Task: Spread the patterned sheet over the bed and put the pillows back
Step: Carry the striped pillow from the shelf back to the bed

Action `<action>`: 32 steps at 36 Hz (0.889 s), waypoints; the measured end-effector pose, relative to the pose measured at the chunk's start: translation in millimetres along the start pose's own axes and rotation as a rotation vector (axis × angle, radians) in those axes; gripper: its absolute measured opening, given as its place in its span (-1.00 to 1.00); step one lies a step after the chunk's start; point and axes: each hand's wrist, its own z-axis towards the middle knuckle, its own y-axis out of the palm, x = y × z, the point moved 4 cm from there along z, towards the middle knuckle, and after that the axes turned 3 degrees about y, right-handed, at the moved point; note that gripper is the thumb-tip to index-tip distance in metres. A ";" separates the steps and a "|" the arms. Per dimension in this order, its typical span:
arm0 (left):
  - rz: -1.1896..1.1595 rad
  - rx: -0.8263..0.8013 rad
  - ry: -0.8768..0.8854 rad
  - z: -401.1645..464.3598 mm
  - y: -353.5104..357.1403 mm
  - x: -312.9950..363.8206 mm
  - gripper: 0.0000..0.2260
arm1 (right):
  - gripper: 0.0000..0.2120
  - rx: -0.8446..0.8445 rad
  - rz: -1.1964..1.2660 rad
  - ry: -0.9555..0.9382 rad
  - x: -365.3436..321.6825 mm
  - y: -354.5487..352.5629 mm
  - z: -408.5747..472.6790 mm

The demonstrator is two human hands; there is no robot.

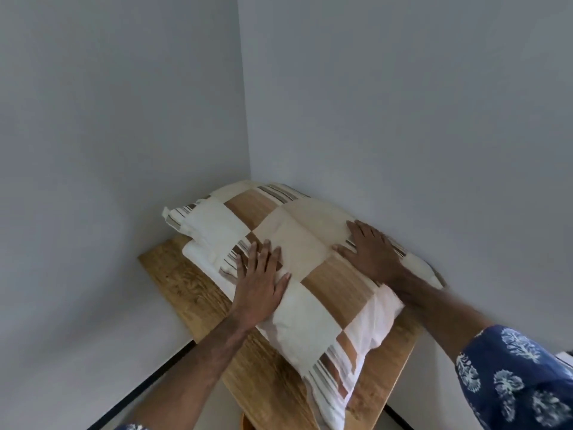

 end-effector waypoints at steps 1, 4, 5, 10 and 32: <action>0.010 -0.004 -0.015 -0.1 5.3 -1.8 -0.37 | -0.21 -0.007 0.028 -0.008 0.8 1.8 9.6; 0.022 -0.021 -0.059 -3.4 16.4 -5.3 -0.37 | -0.15 -0.063 0.118 -0.028 0.4 5.2 42.1; 0.018 -0.031 -0.069 -5.7 20.2 -5.8 -0.36 | -0.14 -0.091 0.155 -0.033 -0.2 6.7 53.2; -0.019 -0.043 -0.143 -18.6 29.8 -6.4 -0.36 | -0.12 -0.226 0.274 -0.096 -12.9 13.7 95.4; -1.118 0.642 -0.871 -32.1 -11.3 -1.5 -0.48 | -0.33 -0.156 0.724 -0.253 -48.6 -33.1 90.3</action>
